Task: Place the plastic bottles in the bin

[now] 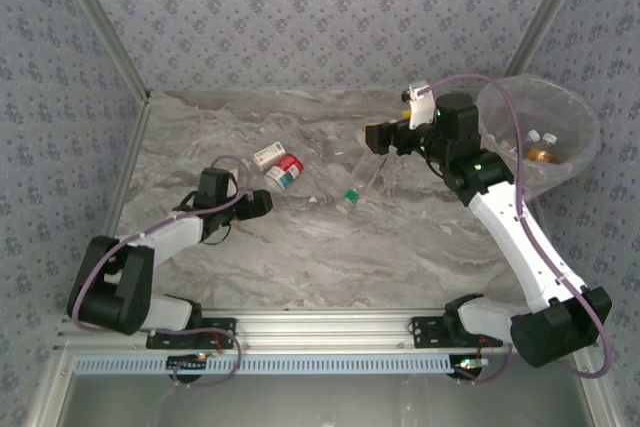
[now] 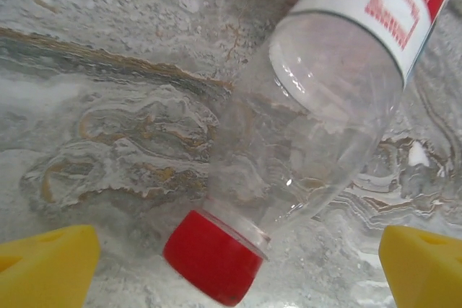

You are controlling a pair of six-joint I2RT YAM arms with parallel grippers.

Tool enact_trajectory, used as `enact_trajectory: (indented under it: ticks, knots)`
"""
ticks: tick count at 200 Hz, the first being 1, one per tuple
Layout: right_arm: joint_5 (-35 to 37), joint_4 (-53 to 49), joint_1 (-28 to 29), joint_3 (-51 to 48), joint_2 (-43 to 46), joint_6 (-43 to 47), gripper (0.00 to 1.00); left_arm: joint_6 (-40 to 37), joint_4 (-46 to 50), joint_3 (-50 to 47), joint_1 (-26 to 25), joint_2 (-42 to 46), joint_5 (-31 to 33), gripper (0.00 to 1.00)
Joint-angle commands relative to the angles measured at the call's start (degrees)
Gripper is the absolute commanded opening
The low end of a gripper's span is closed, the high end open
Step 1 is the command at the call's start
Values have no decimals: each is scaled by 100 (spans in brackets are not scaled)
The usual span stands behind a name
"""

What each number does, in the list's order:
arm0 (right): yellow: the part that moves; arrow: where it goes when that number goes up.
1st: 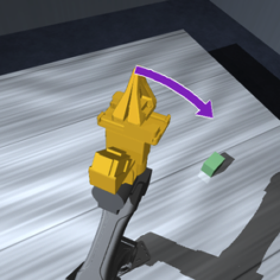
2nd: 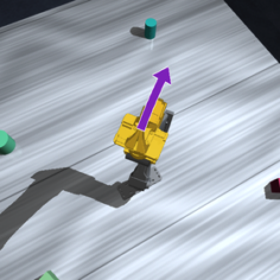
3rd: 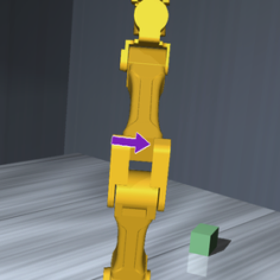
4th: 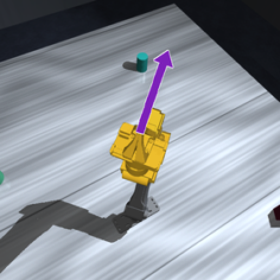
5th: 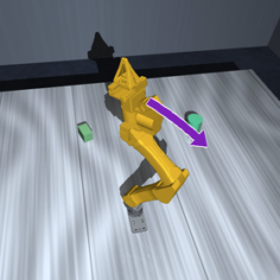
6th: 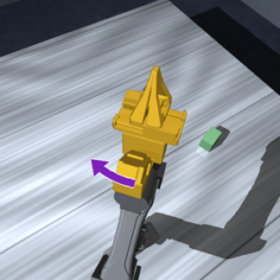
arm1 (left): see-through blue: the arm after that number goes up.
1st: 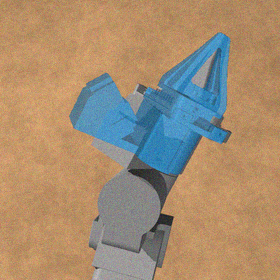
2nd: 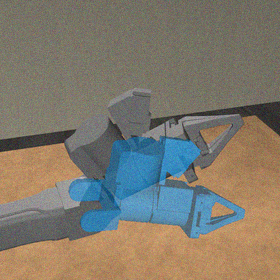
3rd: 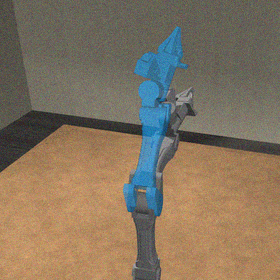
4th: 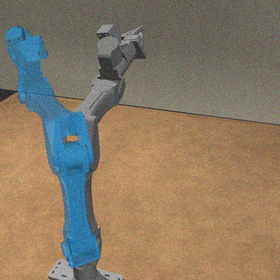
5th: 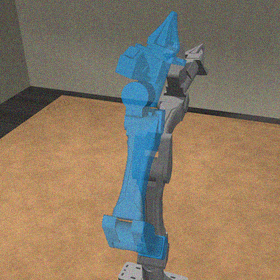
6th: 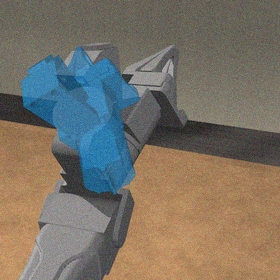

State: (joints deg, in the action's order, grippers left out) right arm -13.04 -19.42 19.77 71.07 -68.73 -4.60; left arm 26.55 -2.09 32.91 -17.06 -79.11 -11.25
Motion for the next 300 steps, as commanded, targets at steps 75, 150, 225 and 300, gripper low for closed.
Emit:
enact_trajectory:
  ticks: [75,150,225,300]
  knots:
    - [310,81,47,-163,122,135,99,-985,604,887,-1256,-898,998,86]
    - [518,-83,49,-198,210,220,99,-1358,779,1212,-1646,-1352,1060,56]
    - [645,-13,37,-225,241,104,99,-1368,772,1213,-1701,-1321,1161,28]
    - [1162,-367,71,-327,15,-1306,100,-1308,300,923,-1783,-664,679,0]
